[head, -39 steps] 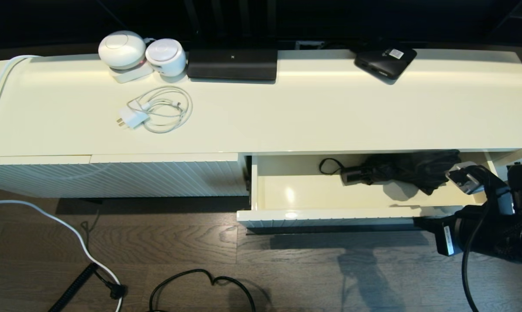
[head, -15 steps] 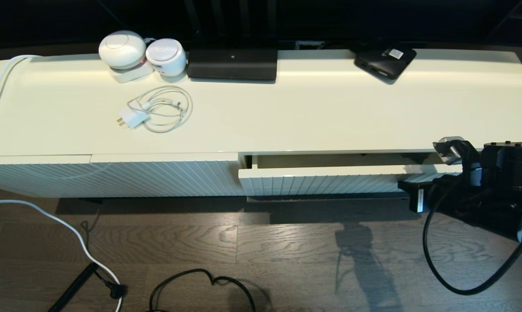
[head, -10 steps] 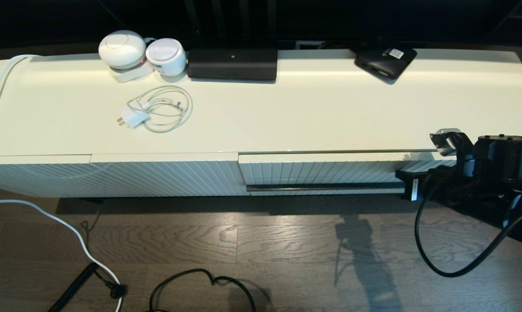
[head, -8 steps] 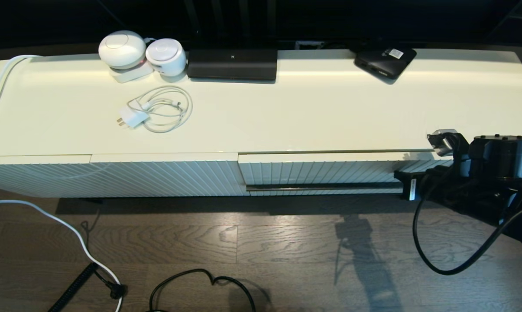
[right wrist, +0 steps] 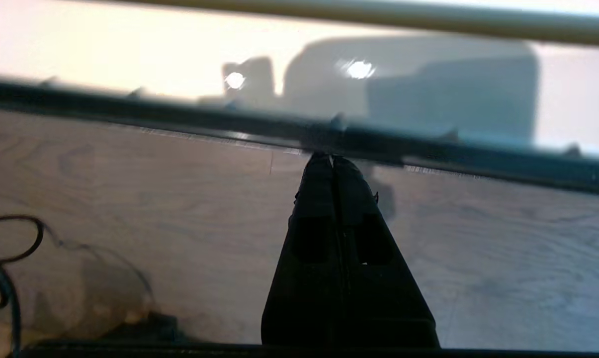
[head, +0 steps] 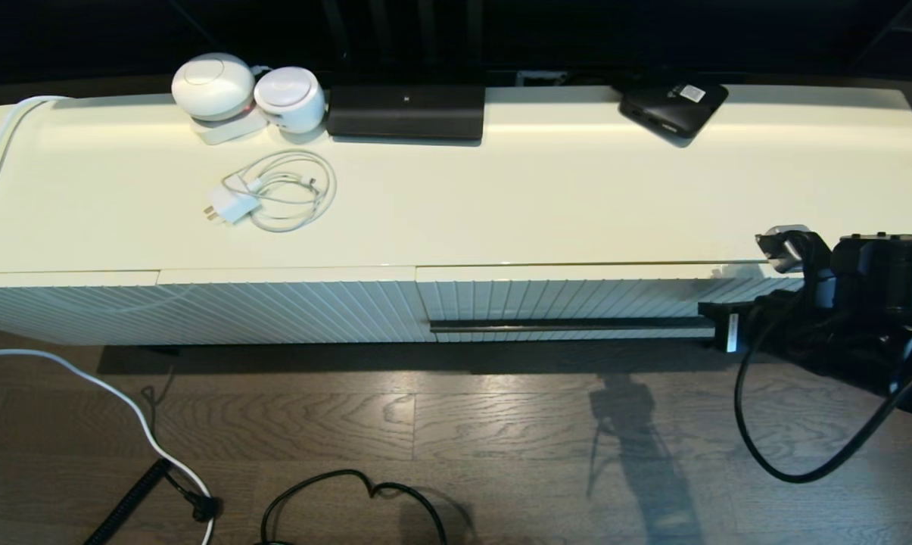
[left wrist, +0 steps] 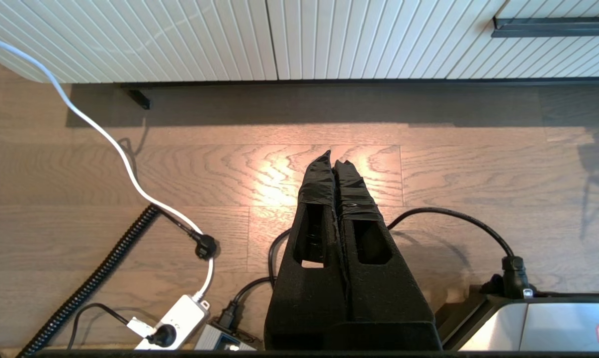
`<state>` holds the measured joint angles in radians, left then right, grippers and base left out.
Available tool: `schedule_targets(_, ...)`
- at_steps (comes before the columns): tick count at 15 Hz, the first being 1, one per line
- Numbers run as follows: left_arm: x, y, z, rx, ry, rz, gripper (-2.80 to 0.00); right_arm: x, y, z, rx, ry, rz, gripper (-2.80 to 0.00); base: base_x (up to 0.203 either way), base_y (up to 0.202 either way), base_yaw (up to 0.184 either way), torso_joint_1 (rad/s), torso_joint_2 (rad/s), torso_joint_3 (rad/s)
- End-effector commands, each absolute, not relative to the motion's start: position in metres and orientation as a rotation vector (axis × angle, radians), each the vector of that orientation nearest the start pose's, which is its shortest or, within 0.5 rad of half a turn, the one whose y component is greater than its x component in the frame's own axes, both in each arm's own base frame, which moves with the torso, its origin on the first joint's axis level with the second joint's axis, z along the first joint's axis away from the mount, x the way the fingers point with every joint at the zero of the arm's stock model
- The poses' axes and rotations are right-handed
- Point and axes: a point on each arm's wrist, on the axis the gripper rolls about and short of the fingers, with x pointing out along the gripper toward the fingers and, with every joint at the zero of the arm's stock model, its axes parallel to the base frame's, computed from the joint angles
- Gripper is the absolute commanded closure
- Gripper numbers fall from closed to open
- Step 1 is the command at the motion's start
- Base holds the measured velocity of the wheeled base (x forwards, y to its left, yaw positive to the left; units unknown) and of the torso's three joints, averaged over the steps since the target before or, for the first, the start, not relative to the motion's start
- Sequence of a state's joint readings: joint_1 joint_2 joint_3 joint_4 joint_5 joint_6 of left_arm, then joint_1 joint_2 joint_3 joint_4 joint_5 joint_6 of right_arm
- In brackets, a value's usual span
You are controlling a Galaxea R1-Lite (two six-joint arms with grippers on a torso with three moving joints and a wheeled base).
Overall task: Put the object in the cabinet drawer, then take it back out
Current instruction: Close the drawer, then open the drawer
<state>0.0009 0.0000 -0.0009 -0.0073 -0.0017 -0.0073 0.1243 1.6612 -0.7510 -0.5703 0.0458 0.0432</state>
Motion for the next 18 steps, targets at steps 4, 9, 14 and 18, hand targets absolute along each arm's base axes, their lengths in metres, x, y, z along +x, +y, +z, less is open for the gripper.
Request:
schedule_targets(4,-0.023,0.0,0.076,-0.008,-0.008,0.0,0.0,0.21,0.028,0.224,-0.018,0.385,0.174,0.0,0.0,0.0,0.0,0.0,0.0,0.0)
schedule_targets(9,-0.023,0.0,0.077,-0.008,-0.009,0.0,0.0,0.11,0.017,0.254,-0.298,0.392,0.247,0.0,0.0,0.0,0.0,0.0,0.0,0.0)
schedule_targets(14,-0.023,0.0,0.077,-0.008,-0.009,0.0,0.0,0.072,0.011,0.232,-0.752,0.409,0.365,0.0,0.0,0.0,0.0,0.0,0.0,0.0)
schedule_targets(18,-0.023,0.0,0.077,-0.008,-0.009,0.0,0.0,0.07,0.01,0.196,-1.041,0.474,0.486,0.0,0.0,0.0,0.0,0.0,0.0,0.0)
